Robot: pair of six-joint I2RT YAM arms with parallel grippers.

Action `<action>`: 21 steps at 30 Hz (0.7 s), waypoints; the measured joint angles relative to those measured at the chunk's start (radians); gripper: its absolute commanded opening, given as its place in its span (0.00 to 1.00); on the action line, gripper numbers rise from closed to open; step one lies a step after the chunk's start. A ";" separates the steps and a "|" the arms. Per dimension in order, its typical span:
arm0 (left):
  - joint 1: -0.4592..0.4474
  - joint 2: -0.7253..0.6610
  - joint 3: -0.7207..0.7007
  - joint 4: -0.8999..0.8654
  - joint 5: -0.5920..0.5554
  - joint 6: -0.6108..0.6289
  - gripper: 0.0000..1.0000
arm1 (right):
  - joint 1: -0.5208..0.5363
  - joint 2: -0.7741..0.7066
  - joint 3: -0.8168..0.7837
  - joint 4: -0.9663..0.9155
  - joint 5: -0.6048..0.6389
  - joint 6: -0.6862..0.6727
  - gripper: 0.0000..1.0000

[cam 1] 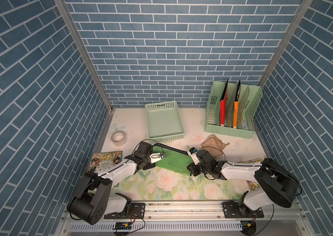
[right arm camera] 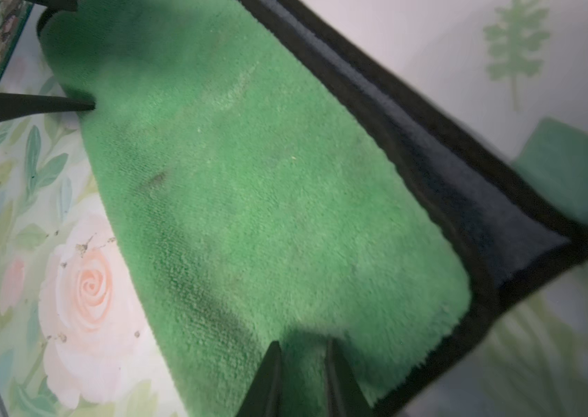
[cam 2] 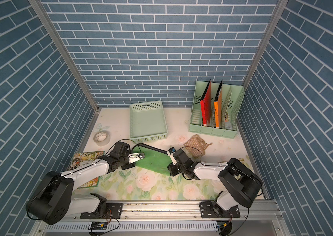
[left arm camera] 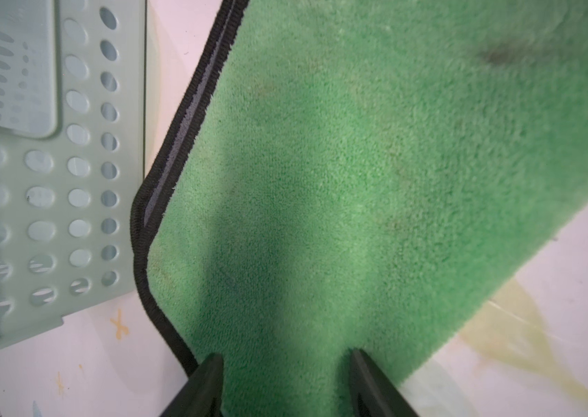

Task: Fold the square dishcloth
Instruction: Adjust the cleaning item at the center of the board.

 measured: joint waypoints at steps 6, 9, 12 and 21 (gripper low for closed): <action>0.000 -0.015 0.007 -0.020 0.003 -0.005 0.60 | 0.029 -0.077 0.009 -0.106 0.056 0.034 0.22; 0.000 -0.044 0.021 -0.045 0.005 -0.006 0.60 | 0.092 -0.080 0.051 -0.110 0.050 0.046 0.21; 0.000 -0.066 0.039 -0.058 0.003 -0.007 0.60 | 0.141 -0.026 0.104 -0.049 0.004 0.060 0.19; 0.031 -0.078 0.039 -0.071 -0.030 0.019 0.60 | 0.115 0.051 -0.005 0.100 -0.052 0.106 0.17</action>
